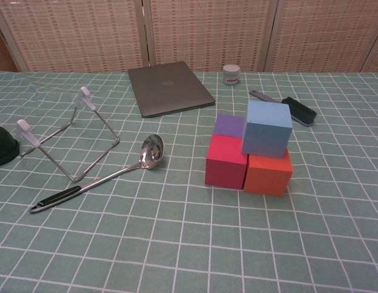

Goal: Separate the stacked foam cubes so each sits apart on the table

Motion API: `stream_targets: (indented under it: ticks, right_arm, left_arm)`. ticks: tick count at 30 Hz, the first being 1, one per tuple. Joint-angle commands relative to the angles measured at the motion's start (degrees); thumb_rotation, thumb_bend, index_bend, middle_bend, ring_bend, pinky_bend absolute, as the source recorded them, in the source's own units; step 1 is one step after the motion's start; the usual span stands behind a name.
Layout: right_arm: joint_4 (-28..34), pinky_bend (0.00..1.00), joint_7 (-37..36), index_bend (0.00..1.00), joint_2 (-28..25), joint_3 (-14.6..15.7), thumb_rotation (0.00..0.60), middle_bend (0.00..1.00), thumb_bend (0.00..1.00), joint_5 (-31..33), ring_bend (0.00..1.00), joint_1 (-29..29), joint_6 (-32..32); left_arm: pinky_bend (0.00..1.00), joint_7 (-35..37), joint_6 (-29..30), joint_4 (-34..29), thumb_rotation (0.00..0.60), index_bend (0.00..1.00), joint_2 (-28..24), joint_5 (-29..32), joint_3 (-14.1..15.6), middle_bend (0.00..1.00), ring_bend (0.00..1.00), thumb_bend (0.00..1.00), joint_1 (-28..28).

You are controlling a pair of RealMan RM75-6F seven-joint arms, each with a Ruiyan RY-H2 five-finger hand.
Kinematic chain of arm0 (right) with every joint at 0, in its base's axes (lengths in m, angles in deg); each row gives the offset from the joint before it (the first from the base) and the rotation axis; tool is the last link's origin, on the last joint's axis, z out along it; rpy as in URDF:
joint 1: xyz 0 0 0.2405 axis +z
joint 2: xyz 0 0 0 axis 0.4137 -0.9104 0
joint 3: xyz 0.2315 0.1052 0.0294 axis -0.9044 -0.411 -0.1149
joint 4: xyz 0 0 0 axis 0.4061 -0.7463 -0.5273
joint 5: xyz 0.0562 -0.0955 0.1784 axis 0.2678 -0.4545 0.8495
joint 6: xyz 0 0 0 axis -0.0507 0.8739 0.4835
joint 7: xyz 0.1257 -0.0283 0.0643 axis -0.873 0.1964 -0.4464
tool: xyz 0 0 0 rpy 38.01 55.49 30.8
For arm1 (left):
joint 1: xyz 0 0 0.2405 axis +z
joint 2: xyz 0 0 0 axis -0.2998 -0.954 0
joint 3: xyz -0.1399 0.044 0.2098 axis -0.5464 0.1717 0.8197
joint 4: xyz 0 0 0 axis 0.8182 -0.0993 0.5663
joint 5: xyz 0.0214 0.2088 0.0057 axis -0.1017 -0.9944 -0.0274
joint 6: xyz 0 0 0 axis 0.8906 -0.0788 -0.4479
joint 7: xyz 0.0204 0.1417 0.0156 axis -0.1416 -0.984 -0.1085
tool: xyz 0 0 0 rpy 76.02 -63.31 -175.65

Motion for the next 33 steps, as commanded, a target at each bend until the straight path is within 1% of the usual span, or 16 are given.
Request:
stream_targets:
  ticks: [1,10,14,16,21,24,27,29,33]
  right_arm:
    - [0.35,0.02,0.46,0.0,-0.12,0.03,0.6,0.0,0.05,0.37,0.0,0.2,-0.67]
    - [0.13,0.02,0.52,0.0,0.15,0.01,0.6,0.0,0.05,0.36,0.0,0.8,-1.9]
    - [-0.32,0.02,2.15,0.0,1.5,-1.06,0.6,0.0,0.05,1.64,0.0,0.58,-1.24]
    - [-0.15,0.02,2.04,0.0,1.72,-0.95,0.6,0.0,0.05,1.66,0.0,0.56,-1.39]
    - [0.3,0.02,-5.36,0.0,0.7,0.86,0.6,0.0,0.05,-1.25,0.0,2.06,-3.49]
    - [0.05,0.02,-8.86,0.0,0.67,1.27,0.6,0.0,0.05,-2.45,0.0,3.32,-4.7]
    - [0.37,0.02,-10.53,0.0,1.17,0.49,0.6,0.0,0.05,-2.8,0.0,5.52,-6.69]
    - [1.07,0.02,-10.7,0.0,1.22,-0.13,0.6,0.0,0.05,-2.25,0.0,7.3,-9.2]
    - [2.74,0.05,-7.98,0.0,2.13,-2.27,0.6,0.0,0.05,0.51,0.0,11.63,-15.71]
  left_arm:
    - [0.28,-0.3,0.05,-0.19,0.6,0.07,-0.08,0.09,0.02,0.09,0.1,0.34,0.09]
    - [0.28,-0.76,0.39,-0.81,0.6,0.07,-0.31,0.17,-0.01,0.09,0.1,0.34,0.29]
    - [0.28,-0.04,-0.28,-0.12,0.6,0.08,0.0,0.57,-0.19,0.09,0.1,0.34,-0.05]
    - [0.28,0.14,-0.76,0.17,0.6,0.08,0.07,0.91,-0.23,0.09,0.1,0.34,-0.19]
    - [0.28,0.43,-0.5,-0.2,0.6,0.08,-0.28,0.99,-0.14,0.09,0.1,0.33,0.03]
    - [0.28,0.27,-0.02,-0.39,0.6,0.08,-0.54,0.96,-0.13,0.09,0.1,0.33,0.29]
    - [0.28,0.07,0.07,-0.65,0.6,0.09,-0.71,1.59,-0.41,0.09,0.1,0.33,0.43]
    - [0.28,0.03,0.17,-0.76,0.6,0.09,-0.76,1.87,-0.64,0.09,0.1,0.34,0.45]
    - [0.28,-0.47,0.09,-0.83,0.6,0.09,-0.75,2.23,-0.79,0.09,0.1,0.33,0.45]
